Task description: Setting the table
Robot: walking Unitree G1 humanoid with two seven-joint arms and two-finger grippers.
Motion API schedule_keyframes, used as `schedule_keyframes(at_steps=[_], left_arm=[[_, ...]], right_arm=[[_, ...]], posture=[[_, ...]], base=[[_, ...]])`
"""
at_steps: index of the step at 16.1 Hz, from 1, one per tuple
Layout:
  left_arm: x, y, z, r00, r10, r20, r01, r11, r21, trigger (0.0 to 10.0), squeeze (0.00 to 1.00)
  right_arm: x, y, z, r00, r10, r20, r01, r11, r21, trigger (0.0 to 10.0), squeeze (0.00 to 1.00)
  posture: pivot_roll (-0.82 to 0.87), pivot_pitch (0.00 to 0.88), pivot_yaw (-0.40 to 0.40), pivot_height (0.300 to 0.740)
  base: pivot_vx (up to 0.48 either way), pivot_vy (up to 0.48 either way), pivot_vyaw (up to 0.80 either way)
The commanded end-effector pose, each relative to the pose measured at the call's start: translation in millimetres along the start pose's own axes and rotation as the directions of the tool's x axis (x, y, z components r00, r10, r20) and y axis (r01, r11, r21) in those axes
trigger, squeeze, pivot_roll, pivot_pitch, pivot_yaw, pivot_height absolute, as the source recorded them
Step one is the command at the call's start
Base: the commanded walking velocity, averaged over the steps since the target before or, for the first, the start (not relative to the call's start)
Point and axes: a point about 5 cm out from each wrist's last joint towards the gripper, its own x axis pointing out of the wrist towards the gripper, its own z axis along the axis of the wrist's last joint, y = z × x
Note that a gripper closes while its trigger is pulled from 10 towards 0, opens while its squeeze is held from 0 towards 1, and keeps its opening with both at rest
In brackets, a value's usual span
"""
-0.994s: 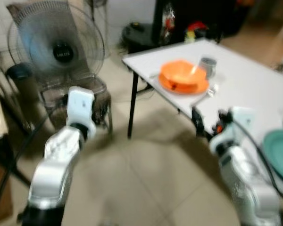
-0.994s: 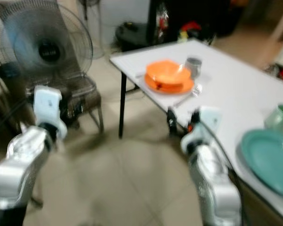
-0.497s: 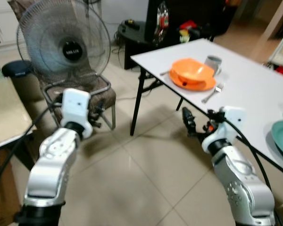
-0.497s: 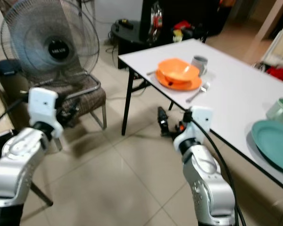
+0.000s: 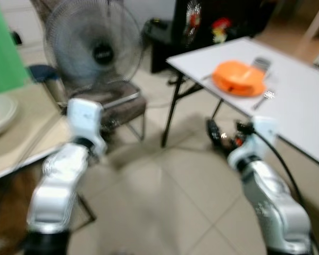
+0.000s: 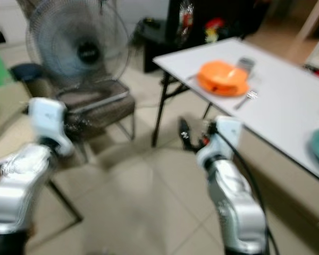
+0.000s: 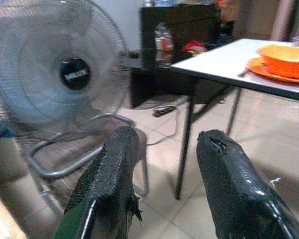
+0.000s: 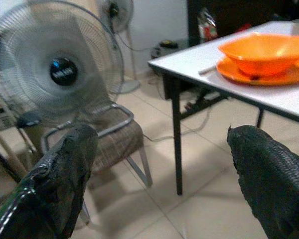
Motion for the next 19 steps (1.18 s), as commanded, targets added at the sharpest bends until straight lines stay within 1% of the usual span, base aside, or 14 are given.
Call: schedule_keyframes(at_steps=[1,6,9,10,11,13,16,19], left_arm=[[-0.4,4.8,1,1.0,0.016,0.0,-0.016,1.0,0.014,10.0,0.0],[0.1,3.4,1,1.0,0.014,0.001,-0.014,1.0,0.012,10.0,0.0],[-1.2,2.5,1,1.0,0.012,-0.002,-0.012,1.0,0.016,10.0,0.0],[-1.8,2.6,0,1.0,0.014,-0.003,-0.014,1.0,0.011,10.0,0.0],[-2.3,3.1,0,1.0,0.017,-0.002,-0.017,1.0,0.013,10.0,0.0],[-2.3,4.4,2,1.0,0.015,0.001,-0.015,1.0,0.028,10.0,0.0],[-1.7,9.1,8,0.999,0.033,0.028,-0.034,0.998,0.056,10.0,0.0],[-5.0,6.9,7,0.999,0.022,0.032,-0.024,0.999,0.043,10.0,0.0]], right_arm=[[-0.1,2.0,4,1.0,0.01,0.016,-0.01,1.0,0.003,10.0,0.0],[-0.2,1.2,4,1.0,0.013,0.014,-0.013,1.0,-0.003,10.0,0.0],[-0.7,1.7,3,1.0,0.017,0.01,-0.017,1.0,-0.004,10.0,0.0],[-0.3,2.3,4,1.0,0.023,0.011,-0.022,0.999,-0.036,10.0,0.0],[-0.2,4.6,3,0.998,0.056,-0.005,-0.056,0.998,0.011,10.0,0.0],[-1.1,8.7,1,0.997,0.082,-0.006,-0.083,0.995,-0.061,10.0,0.0],[1.1,11.7,-4,0.994,0.108,-0.018,-0.108,0.994,0.003,10.0,0.0],[1.8,11.3,-6,0.992,0.125,-0.029,-0.125,0.992,-0.002,10.0,0.0]], posture=[[0.09,0.0,-0.064,0.74],[0.09,0.0,-0.066,0.74],[0.09,0.0,-0.069,0.74],[0.09,0.0,-0.067,0.74],[0.09,0.0,-0.066,0.74],[0.11,0.0,-0.055,0.74],[0.13,0.0,-0.061,0.74],[0.13,0.0,-0.062,0.74]], base=[[0.0,0.337,0.0],[0.0,0.334,0.0],[0.0,0.0,0.0],[0.0,0.0,0.0],[0.0,0.0,0.0],[0.0,0.0,0.8],[0.0,0.0,0.8],[0.0,0.0,0.8]])
